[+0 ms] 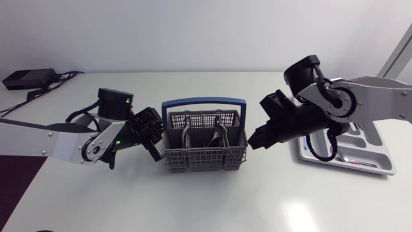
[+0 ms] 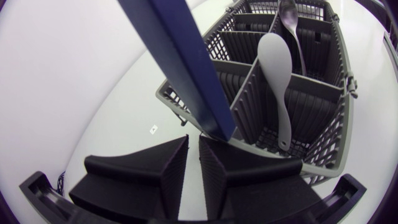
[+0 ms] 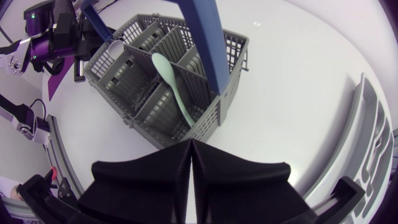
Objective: Sort the cutlery from the basket into the organizer compartments.
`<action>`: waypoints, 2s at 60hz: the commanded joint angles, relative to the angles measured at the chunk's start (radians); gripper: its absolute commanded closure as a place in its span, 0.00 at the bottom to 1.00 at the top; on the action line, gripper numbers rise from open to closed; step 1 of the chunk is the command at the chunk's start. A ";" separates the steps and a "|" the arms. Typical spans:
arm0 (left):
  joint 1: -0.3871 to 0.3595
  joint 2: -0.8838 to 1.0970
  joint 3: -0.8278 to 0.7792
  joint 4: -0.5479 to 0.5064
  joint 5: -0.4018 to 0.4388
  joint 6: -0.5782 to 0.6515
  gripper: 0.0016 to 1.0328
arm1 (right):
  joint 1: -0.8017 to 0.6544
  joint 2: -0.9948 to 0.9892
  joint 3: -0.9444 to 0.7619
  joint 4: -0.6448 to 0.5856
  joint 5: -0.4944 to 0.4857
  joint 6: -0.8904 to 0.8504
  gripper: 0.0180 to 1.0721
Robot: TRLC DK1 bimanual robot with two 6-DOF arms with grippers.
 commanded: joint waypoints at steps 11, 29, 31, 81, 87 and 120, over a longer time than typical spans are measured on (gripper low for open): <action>0.048 -0.153 -0.050 -0.023 0.030 -0.005 0.84 | 0.001 -0.145 -0.010 -0.054 0.034 -0.004 0.93; -0.081 -0.449 -0.004 -0.357 -0.047 -0.114 0.81 | 0.013 -0.198 -0.062 -0.040 0.063 -0.021 0.90; -0.125 -0.451 0.028 -0.416 -0.082 -0.141 0.79 | 0.012 -0.200 -0.067 -0.037 0.063 -0.023 0.90; -0.470 -0.044 0.481 -0.873 -0.397 -0.460 0.58 | -0.062 -0.352 -0.222 0.028 0.051 -0.084 0.73; -0.472 0.003 0.536 -0.905 -0.401 -0.480 0.58 | -0.062 -0.353 -0.234 0.041 0.046 -0.084 0.73; -0.474 0.229 0.734 -1.028 -0.564 -0.569 0.54 | -0.072 -0.329 -0.261 0.092 0.008 -0.092 0.70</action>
